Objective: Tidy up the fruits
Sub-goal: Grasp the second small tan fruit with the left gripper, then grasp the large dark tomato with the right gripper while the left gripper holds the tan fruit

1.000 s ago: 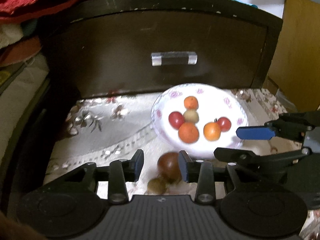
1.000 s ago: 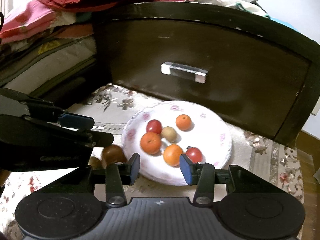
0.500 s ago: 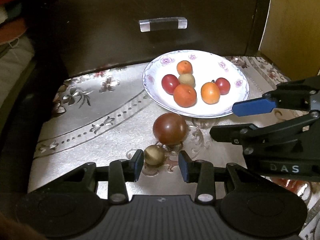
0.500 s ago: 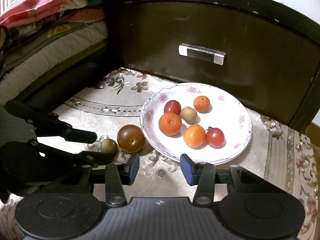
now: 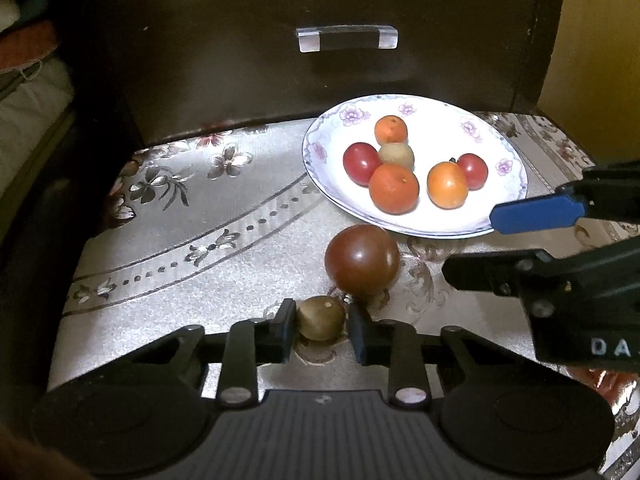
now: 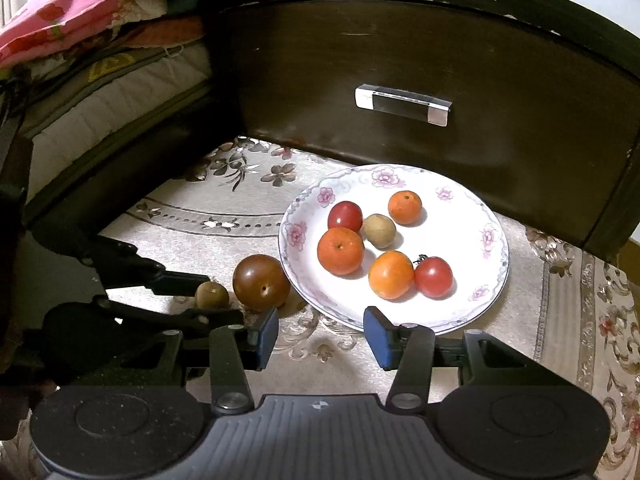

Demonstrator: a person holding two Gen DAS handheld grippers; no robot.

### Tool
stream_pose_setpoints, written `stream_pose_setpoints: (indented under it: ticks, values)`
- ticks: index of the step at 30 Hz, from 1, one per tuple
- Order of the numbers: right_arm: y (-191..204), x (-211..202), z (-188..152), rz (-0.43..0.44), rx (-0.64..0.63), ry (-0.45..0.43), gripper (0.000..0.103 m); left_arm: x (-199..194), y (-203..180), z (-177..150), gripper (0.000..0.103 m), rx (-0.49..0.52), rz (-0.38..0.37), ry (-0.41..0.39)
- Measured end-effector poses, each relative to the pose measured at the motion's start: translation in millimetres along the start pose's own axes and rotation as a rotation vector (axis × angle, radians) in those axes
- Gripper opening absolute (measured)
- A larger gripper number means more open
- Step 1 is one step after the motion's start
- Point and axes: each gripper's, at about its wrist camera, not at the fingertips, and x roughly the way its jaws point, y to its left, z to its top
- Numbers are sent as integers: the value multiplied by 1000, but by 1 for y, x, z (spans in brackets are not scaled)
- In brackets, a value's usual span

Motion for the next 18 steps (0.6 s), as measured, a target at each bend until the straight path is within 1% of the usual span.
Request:
stream_pose_setpoints:
  ticks: [6, 10, 13, 18]
  values:
    - [3, -3, -1, 13, 0, 7, 45, -6, 2, -6, 32, 14, -11, 7]
    - [9, -3, 1, 28, 12, 8, 45, -14, 9, -16, 32, 2, -21, 10]
    - [15, 1, 5, 41, 41, 8, 45, -19, 11, -21, 32, 0, -32, 12]
    - [23, 21, 9, 44, 116, 32, 45, -23, 17, -25, 32, -12, -51, 14]
